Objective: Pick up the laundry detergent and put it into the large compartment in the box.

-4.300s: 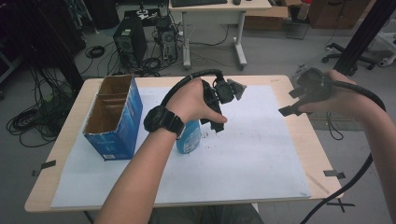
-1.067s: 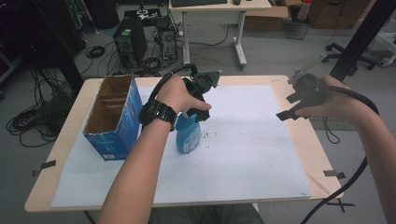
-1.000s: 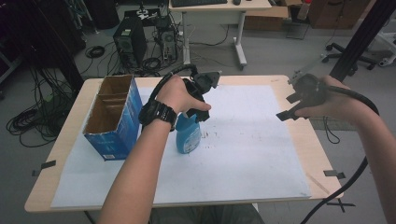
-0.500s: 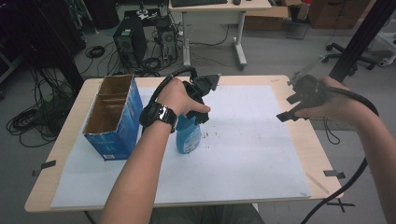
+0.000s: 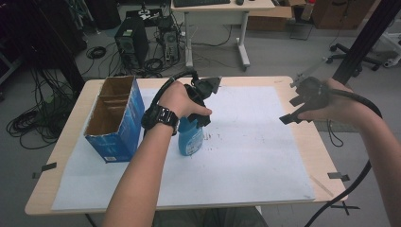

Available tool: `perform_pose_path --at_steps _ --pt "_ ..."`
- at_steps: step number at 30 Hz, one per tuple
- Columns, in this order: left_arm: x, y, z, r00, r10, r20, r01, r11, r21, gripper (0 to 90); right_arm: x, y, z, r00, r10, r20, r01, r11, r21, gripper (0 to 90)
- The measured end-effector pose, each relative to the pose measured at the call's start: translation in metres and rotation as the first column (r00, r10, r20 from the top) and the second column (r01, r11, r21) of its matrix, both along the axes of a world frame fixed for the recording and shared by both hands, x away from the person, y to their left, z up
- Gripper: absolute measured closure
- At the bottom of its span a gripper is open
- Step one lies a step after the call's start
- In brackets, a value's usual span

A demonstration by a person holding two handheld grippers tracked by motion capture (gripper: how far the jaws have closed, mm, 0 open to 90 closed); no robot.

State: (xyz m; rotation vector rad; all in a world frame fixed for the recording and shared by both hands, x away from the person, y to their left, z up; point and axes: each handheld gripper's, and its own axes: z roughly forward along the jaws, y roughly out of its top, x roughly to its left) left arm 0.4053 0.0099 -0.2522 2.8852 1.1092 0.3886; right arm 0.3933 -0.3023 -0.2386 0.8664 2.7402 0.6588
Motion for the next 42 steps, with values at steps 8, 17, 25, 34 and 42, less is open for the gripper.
perform_pose_path --at_steps 8,17,25,34,42 --pt "0.0 0.0 -0.004 1.0 -0.001 -0.007 0.001 1.0 -0.001 8.0 0.0 -0.001 -0.002 1.0 -0.001 -0.003 0.001 1.0 0.0 18.7" --pt "0.001 0.0 -0.004 1.0 -0.002 -0.008 0.002 1.0 0.001 8.0 -0.001 -0.001 -0.002 1.0 -0.001 -0.004 0.001 1.0 0.002 18.6" --pt "0.002 -0.001 -0.007 0.9999 -0.003 -0.01 0.003 1.0 0.006 8.1 0.0 -0.001 -0.005 1.0 0.001 -0.006 -0.001 1.0 0.003 18.6" --pt "0.004 -0.001 -0.015 0.9998 -0.004 -0.017 0.005 0.9999 0.013 8.2 0.0 -0.002 -0.009 0.9999 0.001 -0.014 -0.001 1.0 0.004 18.6" --pt "0.006 0.001 -0.022 0.9995 -0.007 -0.032 0.007 0.9999 0.007 8.0 0.002 -0.002 -0.012 0.9998 0.001 -0.018 -0.001 1.0 0.005 18.5"
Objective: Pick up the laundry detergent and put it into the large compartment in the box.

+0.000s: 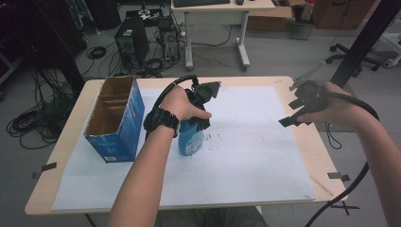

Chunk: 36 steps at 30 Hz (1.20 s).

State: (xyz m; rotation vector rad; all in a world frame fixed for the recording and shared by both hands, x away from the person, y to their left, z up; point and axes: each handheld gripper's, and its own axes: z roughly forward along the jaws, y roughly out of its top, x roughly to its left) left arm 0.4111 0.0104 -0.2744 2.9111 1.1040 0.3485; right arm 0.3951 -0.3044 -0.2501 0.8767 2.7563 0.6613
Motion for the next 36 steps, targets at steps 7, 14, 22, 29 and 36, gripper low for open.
perform_pose_path --at_steps 7,14,22,29,36 --pt "0.001 0.002 -0.008 1.0 -0.002 -0.006 0.002 1.0 -0.006 7.2 0.001 0.001 -0.003 1.0 0.002 -0.007 -0.002 1.0 -0.003 18.5" --pt "0.002 0.005 -0.014 0.9998 -0.009 -0.015 0.009 0.9999 -0.005 7.7 0.002 0.003 -0.005 0.9999 0.002 -0.013 -0.002 1.0 -0.002 18.5" --pt "0.004 0.006 -0.02 0.9998 -0.005 -0.018 0.005 1.0 -0.006 7.9 0.002 0.003 -0.008 0.9998 0.005 -0.017 -0.005 1.0 -0.002 18.5" --pt "0.004 0.007 -0.025 0.9998 -0.005 -0.021 0.005 0.9999 -0.009 8.7 0.003 0.002 -0.008 0.9999 0.002 -0.017 -0.002 1.0 0.0 18.5" --pt "0.007 0.008 -0.026 0.9995 0.01 -0.029 -0.011 0.9995 -0.029 15.8 0.003 0.002 -0.01 0.9998 0.001 -0.021 -0.001 1.0 0.0 18.5"
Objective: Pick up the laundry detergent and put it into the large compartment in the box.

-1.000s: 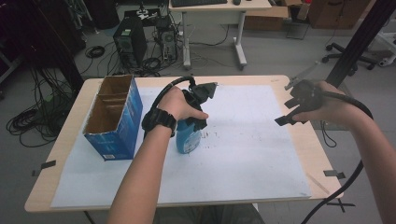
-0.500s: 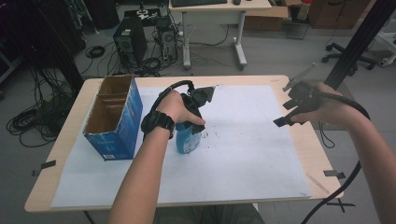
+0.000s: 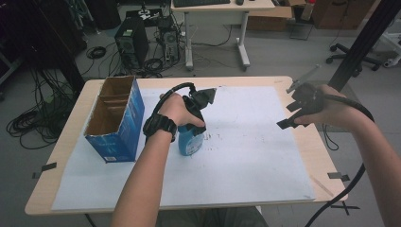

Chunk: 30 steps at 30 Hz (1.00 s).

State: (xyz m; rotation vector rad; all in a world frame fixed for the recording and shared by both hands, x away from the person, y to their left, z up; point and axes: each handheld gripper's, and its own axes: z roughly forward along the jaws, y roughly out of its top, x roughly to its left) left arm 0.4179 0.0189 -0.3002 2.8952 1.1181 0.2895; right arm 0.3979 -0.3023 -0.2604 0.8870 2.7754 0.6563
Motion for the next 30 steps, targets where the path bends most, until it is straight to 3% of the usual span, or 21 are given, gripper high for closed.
perform_pose_path --at_steps 30 --pt "0.0067 0.0043 0.0019 0.9968 0.034 -0.072 -0.04 0.996 -0.081 33.4 -0.0005 0.0009 -0.0037 1.0 0.003 -0.007 -0.003 1.0 -0.001 18.5"
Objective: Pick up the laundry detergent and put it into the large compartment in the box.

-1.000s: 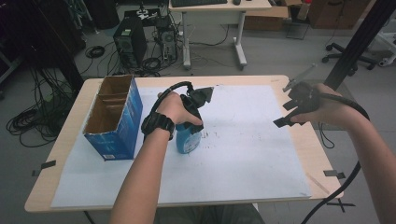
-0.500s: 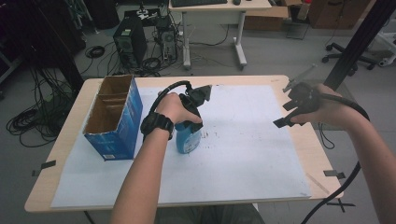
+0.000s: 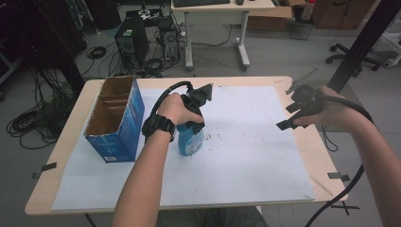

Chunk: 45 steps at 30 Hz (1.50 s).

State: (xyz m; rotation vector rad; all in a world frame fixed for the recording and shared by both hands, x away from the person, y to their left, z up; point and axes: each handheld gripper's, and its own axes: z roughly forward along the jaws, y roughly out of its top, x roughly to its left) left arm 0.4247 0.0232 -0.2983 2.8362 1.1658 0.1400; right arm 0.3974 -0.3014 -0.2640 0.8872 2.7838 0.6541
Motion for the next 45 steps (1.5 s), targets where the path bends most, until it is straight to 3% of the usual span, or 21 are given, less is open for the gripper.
perform_pose_path --at_steps 24,30,45 --pt "0.0 -0.003 0.003 0.9997 0.019 -0.012 -0.019 0.9998 -0.007 37.8 -0.001 0.001 0.002 1.0 -0.001 0.002 0.001 1.0 -0.001 18.5" --pt "-0.002 -0.003 0.012 0.9997 0.023 -0.007 -0.023 0.9995 0.022 38.0 -0.001 0.0 0.002 1.0 -0.003 0.001 0.003 1.0 -0.002 18.5" --pt "-0.007 0.0 0.043 0.9991 0.037 -0.019 -0.037 0.9992 0.015 37.9 0.0 0.003 0.005 1.0 0.004 0.004 -0.004 1.0 -0.009 18.5"
